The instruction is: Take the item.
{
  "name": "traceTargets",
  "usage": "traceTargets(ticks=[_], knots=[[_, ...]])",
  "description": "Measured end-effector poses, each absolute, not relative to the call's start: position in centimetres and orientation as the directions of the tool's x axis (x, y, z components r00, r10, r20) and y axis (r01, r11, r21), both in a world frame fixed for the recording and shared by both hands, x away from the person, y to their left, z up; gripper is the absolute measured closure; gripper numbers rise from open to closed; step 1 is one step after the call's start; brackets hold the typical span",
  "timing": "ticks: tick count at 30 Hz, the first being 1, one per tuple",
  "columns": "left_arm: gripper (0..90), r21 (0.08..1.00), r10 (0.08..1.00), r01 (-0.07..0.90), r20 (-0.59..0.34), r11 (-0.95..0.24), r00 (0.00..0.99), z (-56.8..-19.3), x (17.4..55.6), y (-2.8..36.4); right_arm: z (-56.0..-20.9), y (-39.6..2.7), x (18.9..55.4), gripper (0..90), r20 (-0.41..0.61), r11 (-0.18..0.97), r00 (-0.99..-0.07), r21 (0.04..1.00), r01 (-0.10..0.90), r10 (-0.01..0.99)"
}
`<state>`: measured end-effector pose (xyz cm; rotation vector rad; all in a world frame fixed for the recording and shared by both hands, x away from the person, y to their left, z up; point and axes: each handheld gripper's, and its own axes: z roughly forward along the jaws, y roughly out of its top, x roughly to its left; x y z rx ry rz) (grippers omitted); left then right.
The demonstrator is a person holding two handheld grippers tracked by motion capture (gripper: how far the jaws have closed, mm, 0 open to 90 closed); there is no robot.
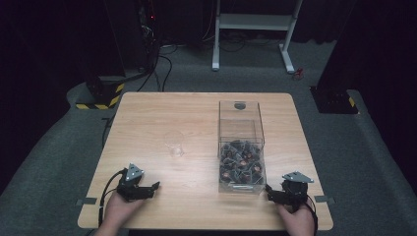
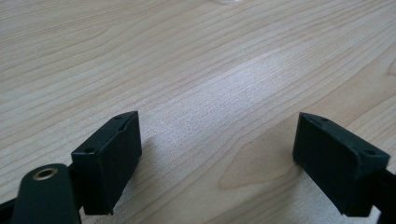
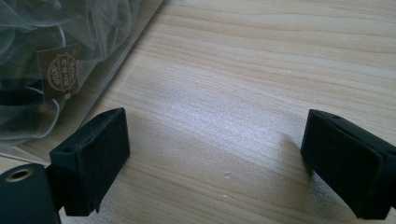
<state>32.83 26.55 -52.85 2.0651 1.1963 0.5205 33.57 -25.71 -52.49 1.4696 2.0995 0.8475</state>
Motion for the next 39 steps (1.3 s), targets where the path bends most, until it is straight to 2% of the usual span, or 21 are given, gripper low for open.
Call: traceTargets(ticks=[14,27,39], knots=[[16.0,0.724,0.871,0.599,0.004,-0.341,0.49,-52.8,32.8,26.5,-52.5,-25.7,33.6,7.8,-0.007,0.248,-0.339,0.698,0.672,0.941],[20.6,0.717,0.872,0.605,0.009,-0.347,0.489,-52.4,32.8,26.5,-52.5,-25.7,33.6,7.8,-0.008,0.249,-0.34,0.696,0.673,0.941],[21.0,0.764,0.853,0.55,0.0,-0.338,0.523,-51.1,32.2,26.1,-52.5,-25.7,33.6,7.8,-0.008,0.249,-0.34,0.696,0.673,0.94]])
